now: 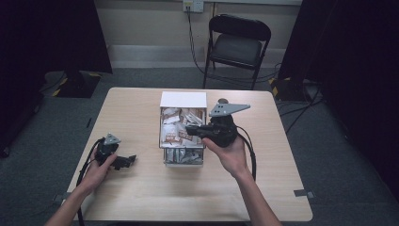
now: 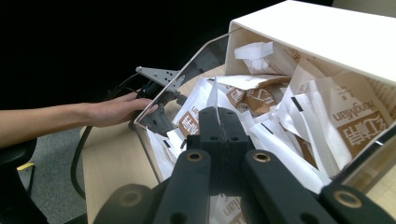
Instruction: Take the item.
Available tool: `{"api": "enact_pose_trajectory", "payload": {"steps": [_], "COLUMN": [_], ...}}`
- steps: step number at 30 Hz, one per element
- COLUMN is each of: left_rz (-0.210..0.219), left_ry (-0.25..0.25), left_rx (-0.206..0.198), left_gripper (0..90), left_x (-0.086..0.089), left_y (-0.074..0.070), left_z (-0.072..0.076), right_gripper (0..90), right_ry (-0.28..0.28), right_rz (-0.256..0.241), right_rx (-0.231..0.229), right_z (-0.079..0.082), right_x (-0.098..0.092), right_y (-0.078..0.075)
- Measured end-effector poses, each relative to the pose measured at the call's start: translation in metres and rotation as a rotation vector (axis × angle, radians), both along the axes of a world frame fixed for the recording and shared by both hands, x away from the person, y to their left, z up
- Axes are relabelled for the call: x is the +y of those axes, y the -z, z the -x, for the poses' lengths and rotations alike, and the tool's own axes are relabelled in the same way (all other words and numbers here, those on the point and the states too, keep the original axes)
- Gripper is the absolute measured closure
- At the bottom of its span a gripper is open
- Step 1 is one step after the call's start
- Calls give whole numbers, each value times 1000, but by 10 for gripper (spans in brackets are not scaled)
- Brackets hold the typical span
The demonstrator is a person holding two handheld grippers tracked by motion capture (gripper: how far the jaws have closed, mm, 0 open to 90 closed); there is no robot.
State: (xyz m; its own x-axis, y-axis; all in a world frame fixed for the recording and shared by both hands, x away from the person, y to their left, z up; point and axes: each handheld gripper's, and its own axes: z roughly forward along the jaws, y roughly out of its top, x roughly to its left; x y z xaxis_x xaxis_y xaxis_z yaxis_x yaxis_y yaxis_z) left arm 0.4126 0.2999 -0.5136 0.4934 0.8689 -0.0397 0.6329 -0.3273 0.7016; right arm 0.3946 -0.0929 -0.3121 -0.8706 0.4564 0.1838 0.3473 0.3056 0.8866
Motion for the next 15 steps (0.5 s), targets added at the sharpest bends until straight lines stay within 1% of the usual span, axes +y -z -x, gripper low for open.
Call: {"api": "enact_pose_trajectory", "payload": {"steps": [5,8,14,15], "left_rz": [-3,0,-2,4], "left_ry": [1,0,0,-4], "left_rx": [1,0,-2,-2], "left_gripper": [0,0,0,0], "left_x": [0,0,0,0], "left_y": [0,0,0,0], "left_z": [0,0,0,0], "right_gripper": [900,900,900,900], "right_ry": [2,10,17,19], "right_rz": [-6,-14,-24,-25], "right_rx": [-2,-14,-21,-24], "right_z": [0,2,4,4], "right_x": [-2,-5,-10,-10], "right_y": [-2,-6,-9,-10]}}
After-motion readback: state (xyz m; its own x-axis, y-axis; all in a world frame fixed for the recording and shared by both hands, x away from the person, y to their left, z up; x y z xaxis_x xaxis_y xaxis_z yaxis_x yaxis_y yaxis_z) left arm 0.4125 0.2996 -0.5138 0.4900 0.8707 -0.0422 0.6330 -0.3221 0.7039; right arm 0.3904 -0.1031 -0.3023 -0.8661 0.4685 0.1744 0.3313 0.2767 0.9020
